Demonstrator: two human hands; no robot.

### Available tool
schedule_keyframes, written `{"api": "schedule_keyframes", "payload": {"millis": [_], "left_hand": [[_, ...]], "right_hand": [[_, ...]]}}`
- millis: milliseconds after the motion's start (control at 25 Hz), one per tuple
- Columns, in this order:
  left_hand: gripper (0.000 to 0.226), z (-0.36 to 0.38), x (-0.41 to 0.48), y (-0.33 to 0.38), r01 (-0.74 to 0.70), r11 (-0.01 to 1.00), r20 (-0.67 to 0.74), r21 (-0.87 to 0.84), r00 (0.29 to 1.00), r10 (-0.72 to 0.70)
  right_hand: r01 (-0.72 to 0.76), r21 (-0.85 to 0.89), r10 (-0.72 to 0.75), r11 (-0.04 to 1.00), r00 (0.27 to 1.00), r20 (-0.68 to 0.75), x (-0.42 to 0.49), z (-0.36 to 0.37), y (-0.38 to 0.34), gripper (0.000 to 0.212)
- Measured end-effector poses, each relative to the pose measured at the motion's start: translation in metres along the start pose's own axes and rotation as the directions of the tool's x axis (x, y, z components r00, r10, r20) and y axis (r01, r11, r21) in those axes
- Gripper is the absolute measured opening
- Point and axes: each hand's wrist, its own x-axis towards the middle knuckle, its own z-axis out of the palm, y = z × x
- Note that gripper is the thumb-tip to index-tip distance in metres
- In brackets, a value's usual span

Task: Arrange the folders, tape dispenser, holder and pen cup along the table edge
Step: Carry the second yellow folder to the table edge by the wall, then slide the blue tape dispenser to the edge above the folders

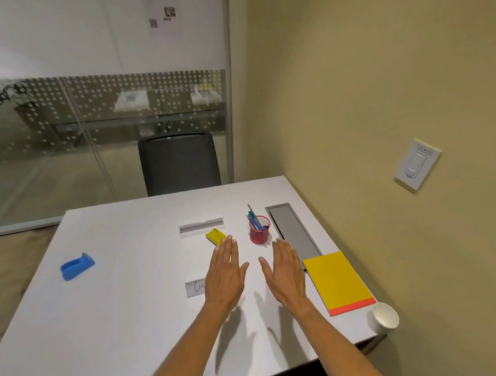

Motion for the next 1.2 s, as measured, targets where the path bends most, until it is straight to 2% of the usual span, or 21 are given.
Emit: {"api": "schedule_keyframes", "payload": {"millis": [200,440,600,800,920,1200], "left_hand": [[0.071,-0.044,-0.018,-0.040,0.061,0.997,-0.045,0.038,0.997,-0.059],[0.073,-0.069,-0.046,-0.069,0.176,0.982,-0.104,0.060,0.980,-0.170],[0.074,-0.081,-0.065,-0.088,0.231,0.973,-0.091,0.007,0.969,-0.230],[0.085,-0.093,-0.087,-0.130,0.273,0.960,-0.074,0.057,0.960,-0.269],[0.095,-0.095,-0.088,-0.170,0.297,0.954,-0.064,0.048,0.954,-0.294],[0.109,-0.096,-0.090,-0.318,0.367,0.929,-0.060,0.051,0.929,-0.364]], "right_hand": [[0.068,0.057,-0.066,0.996,0.997,-0.034,-0.015,-0.008,-0.061,0.066],[0.160,0.098,-0.157,0.982,0.987,-0.031,-0.025,-0.013,-0.095,0.065],[0.204,0.118,-0.201,0.972,0.979,-0.038,-0.032,-0.010,-0.112,0.063],[0.265,0.128,-0.265,0.956,0.964,-0.016,-0.039,0.012,-0.147,0.062],[0.268,0.125,-0.272,0.955,0.962,0.013,-0.034,0.037,-0.181,0.064],[0.284,0.116,-0.295,0.952,0.951,0.089,-0.019,0.136,-0.301,0.067]]}}
